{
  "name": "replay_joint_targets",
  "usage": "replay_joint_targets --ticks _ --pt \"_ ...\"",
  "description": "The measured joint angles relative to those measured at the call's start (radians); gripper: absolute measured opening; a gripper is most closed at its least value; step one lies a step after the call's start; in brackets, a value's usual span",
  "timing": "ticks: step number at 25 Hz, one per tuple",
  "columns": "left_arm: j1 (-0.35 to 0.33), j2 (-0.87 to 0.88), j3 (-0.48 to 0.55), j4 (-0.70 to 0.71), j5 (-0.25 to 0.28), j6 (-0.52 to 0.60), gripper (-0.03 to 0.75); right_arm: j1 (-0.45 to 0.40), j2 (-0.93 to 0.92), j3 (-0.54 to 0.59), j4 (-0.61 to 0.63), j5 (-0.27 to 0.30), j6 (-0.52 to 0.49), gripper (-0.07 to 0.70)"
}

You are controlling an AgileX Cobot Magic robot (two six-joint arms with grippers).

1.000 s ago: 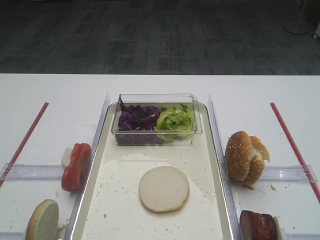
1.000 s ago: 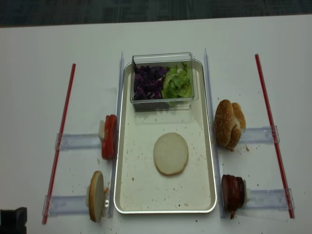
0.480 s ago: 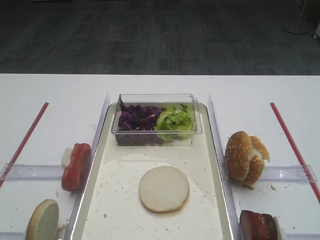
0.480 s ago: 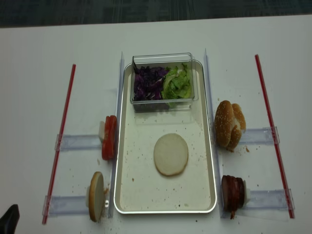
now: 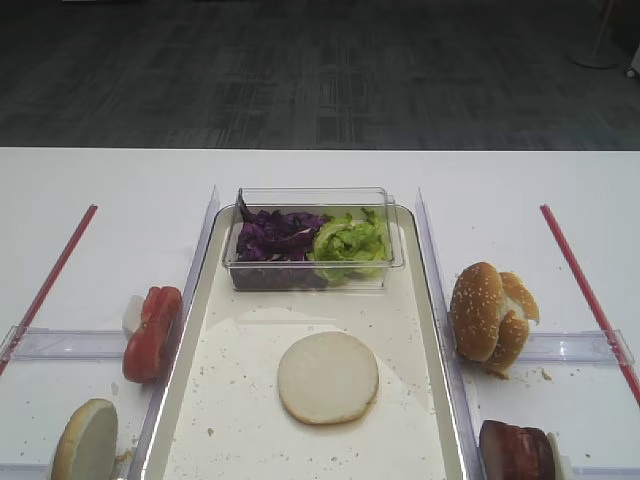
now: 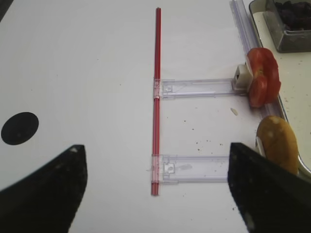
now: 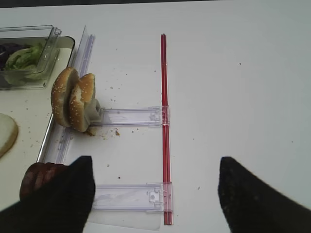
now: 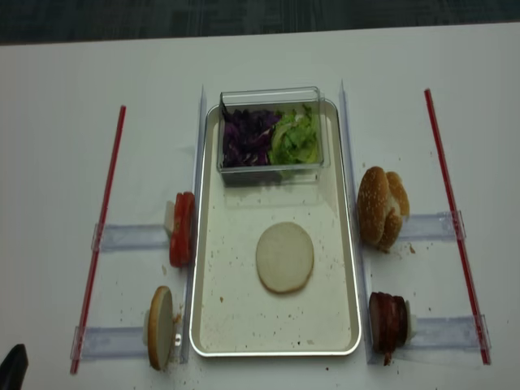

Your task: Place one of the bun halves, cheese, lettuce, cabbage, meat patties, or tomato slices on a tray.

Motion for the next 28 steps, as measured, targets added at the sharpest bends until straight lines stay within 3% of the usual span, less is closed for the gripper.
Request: replay_joint_targets --ticks 28 --pt "0.000 0.000 0.000 0.000 0.000 0.000 0.545 0.000 0.000 0.000 0.000 0.000 0.000 0.552"
